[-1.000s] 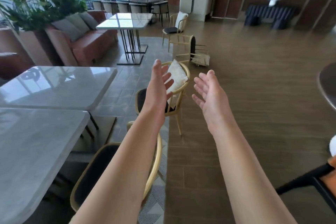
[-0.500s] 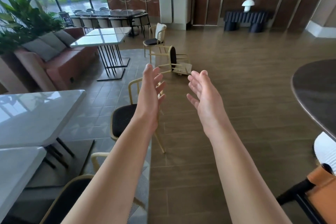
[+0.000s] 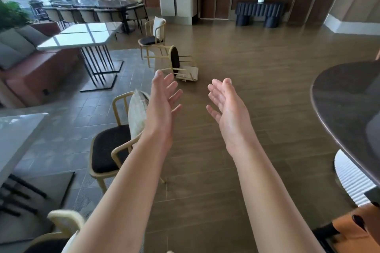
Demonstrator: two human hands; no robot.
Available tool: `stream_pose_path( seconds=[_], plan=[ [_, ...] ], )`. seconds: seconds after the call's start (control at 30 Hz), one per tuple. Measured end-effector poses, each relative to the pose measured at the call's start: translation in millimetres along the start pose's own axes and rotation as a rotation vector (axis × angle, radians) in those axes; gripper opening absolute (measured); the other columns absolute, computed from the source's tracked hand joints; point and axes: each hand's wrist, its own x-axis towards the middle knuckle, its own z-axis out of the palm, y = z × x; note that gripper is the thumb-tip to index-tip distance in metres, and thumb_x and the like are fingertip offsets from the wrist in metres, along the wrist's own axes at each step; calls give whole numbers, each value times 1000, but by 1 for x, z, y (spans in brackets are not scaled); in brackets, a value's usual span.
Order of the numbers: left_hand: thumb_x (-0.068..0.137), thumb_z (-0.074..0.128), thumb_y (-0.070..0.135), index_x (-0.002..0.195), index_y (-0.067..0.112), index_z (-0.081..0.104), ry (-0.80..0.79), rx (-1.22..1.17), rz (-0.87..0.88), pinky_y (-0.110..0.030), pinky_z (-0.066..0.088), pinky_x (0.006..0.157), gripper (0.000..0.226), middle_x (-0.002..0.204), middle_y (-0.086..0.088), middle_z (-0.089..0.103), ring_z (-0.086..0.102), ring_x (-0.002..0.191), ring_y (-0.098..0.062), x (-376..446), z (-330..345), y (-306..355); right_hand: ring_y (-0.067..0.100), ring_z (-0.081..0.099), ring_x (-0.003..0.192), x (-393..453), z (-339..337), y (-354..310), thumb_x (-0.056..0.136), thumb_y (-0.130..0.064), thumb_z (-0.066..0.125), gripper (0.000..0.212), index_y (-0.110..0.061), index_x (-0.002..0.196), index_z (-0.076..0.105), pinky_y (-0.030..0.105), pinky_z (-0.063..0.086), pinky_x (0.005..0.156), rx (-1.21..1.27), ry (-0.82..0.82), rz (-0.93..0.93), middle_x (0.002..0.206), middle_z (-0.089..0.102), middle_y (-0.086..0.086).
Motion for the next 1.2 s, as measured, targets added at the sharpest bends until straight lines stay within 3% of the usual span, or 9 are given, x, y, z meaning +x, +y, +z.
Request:
stream_pose_path(
  seconds=[0.63,0.93,1.2],
  plan=[
    [104,31,57,143,26,54,-229,-28,-87,-44,38,115,55,143,4,57,58,124,-10,279,45,-11,3,50,131,247,44,7,104,-51,37,51,-22,144,51,36,42,113,-88,168,-56,142,56,-9],
    [103,32,59,141,27,56,-188,-10,-115,-44,39,114,55,141,4,59,60,122,-9,409,102,-44,4,50,131,394,17,22,104,-52,37,53,-21,145,51,36,43,112,-56,155,-11,142,57,-9],
    [103,32,60,140,27,56,-88,48,-36,-43,41,112,54,138,6,59,59,123,-11,525,170,-46,5,52,130,544,1,3,105,-50,36,53,-19,147,48,35,43,112,-12,35,8,142,57,-7]
  ],
)
